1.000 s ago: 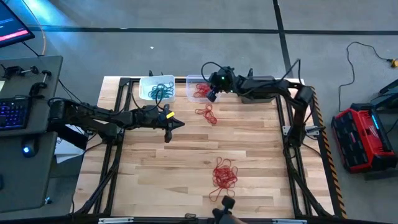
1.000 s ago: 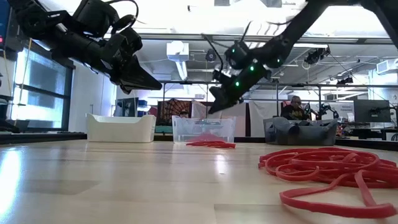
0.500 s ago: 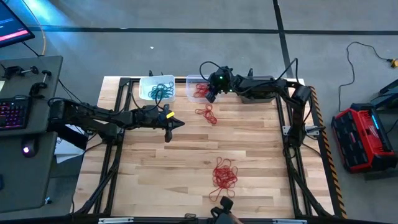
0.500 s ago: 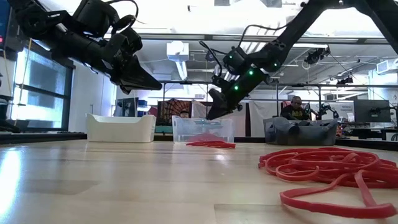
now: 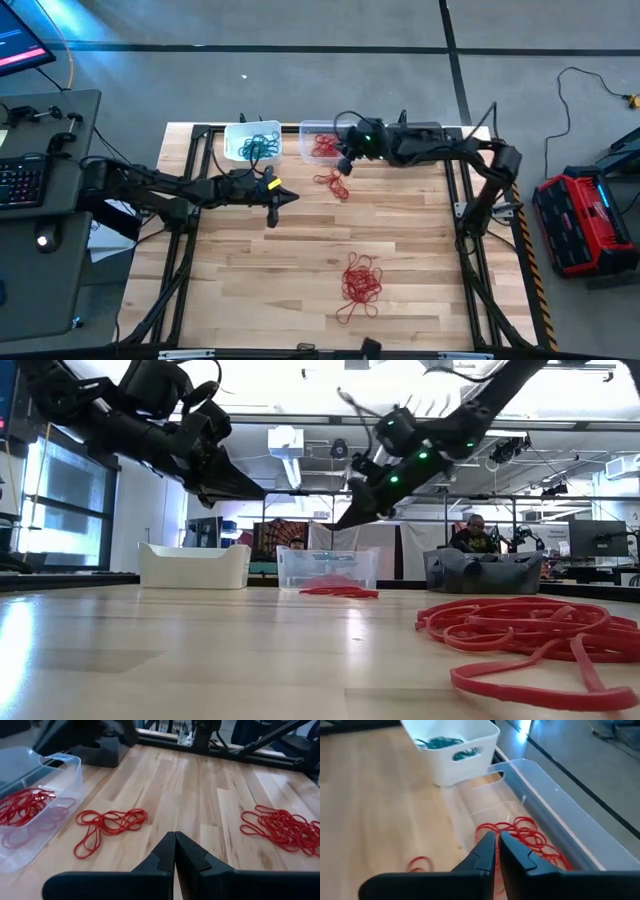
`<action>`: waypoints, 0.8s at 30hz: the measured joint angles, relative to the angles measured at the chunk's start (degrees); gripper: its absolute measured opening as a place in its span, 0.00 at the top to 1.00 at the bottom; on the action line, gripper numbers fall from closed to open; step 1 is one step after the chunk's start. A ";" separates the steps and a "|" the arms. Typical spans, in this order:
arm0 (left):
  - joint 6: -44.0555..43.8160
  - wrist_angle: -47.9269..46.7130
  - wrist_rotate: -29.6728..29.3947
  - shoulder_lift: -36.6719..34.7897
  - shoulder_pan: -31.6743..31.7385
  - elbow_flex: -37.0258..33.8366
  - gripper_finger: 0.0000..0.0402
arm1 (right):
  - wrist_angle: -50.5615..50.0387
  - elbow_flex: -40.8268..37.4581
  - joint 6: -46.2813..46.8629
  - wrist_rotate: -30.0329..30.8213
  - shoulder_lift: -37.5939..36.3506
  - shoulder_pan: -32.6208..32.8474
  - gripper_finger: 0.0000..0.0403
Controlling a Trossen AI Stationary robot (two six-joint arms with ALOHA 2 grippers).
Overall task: Sort rubber bands into baskets
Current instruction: Put the red rubber band into the transparent bin
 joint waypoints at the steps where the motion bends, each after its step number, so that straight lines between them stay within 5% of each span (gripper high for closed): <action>1: 0.11 0.75 0.00 0.50 0.00 0.00 1.00 | 1.62 -2.01 0.34 -0.01 -1.34 0.45 0.96; 12: 1.16 3.13 1.24 10.74 0.07 5.91 1.00 | 13.19 -22.86 3.09 3.03 -16.86 7.23 1.00; 24: 2.97 -15.62 -6.48 19.39 2.36 18.28 0.98 | 15.76 -33.19 5.21 8.49 -27.14 16.12 1.00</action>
